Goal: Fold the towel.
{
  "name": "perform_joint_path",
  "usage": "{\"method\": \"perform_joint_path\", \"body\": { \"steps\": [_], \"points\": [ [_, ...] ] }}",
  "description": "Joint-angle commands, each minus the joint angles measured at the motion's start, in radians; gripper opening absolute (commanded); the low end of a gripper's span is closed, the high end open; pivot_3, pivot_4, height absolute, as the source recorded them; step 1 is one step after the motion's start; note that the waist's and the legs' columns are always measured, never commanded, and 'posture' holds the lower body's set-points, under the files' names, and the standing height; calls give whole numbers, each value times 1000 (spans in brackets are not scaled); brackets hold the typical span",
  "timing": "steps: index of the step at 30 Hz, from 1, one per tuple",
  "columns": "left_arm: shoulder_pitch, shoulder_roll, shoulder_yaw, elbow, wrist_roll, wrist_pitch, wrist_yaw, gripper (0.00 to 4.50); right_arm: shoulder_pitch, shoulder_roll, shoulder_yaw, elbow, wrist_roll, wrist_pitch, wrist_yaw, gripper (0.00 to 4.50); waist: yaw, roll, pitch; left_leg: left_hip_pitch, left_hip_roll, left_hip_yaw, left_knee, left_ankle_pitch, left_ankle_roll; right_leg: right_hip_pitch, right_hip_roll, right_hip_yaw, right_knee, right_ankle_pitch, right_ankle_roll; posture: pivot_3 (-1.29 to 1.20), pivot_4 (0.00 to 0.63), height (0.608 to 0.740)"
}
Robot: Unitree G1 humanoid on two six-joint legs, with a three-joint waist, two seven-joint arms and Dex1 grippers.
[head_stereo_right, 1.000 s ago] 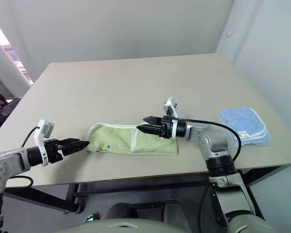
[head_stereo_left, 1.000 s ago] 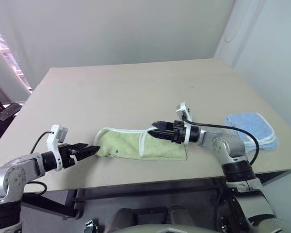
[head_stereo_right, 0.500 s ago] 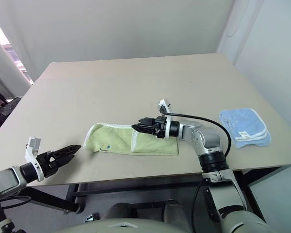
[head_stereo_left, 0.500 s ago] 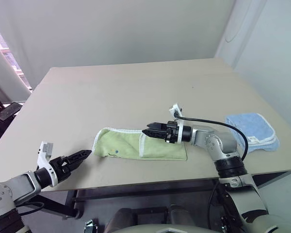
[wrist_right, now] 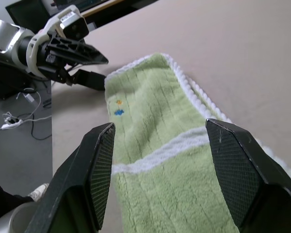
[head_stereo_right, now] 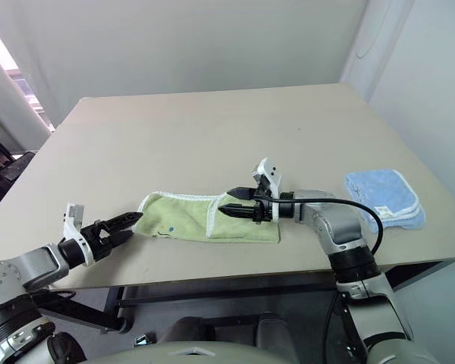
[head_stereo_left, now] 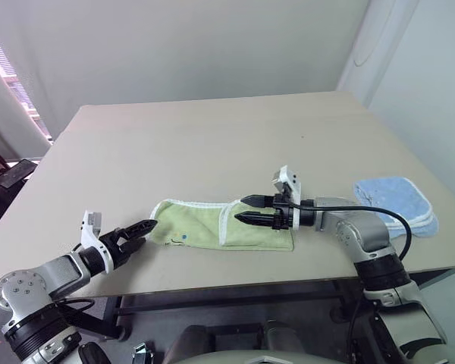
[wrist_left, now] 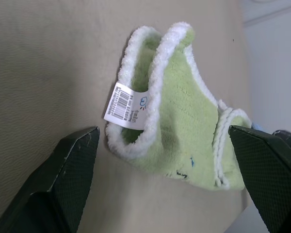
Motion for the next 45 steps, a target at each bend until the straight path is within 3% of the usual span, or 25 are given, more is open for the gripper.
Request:
{"method": "perform_joint_path", "body": {
  "steps": [1, 14, 17, 27, 35, 42, 45],
  "points": [
    [-23, -29, -18, 38, -11, 10, 29, 4500, -10, -2, -11, -37, 5, -14, -5, 3102, 1, 1, 0, 0, 0, -1, 0, 0, 0, 0, 0, -1, -1, 0, 0, 0, 0, 740],
    [-51, -56, -76, 45, -74, 10, 82, 4500, -2, 0, -15, -33, -2, -8, -46, 3102, 35, 1, -1, -2, -3, -3, -4, 0, 0, 1, -3, -5, -10, 1, 1, 0, 0, 740],
    [-62, -59, -78, 51, -71, 10, 93, 3701, -2, 5, -19, -27, -4, -12, -58, 3139, 38, 1, -1, -2, -3, -3, -4, 0, 0, 1, -3, -5, -10, 1, 1, 0, 0, 740],
    [-46, -38, -53, 41, -93, 10, 86, 45, 5, 5, -15, -17, -14, -19, -69, 3139, 28, 0, 0, -8, -2, -3, -5, 0, 0, -4, -2, -5, -9, 3, -2, 0, 0, 740],
    [-34, 2, -79, -9, -48, -87, 76, 12, 26, -11, -21, -23, -15, -27, -60, 3139, 17, 0, 0, -14, -2, -3, -5, 2, -2, -9, -1, -5, -8, 5, 1, 0, 0, 740],
    [-28, 133, -220, -109, -42, -171, -23, 12, 66, -72, -63, -88, 35, -4, -14, 3139, 17, -1, 0, -16, -2, -3, -5, 2, -2, -11, -1, -5, -9, 4, -1, 0, 0, 740],
    [-49, 222, -337, -166, -36, -201, -113, 12, 77, -97, -98, -113, 70, 7, 3, 3139, 18, -1, 0, -16, -2, -2, -4, 2, -1, -11, -1, -5, -9, 3, -2, 0, 0, 740]
  ]
}}
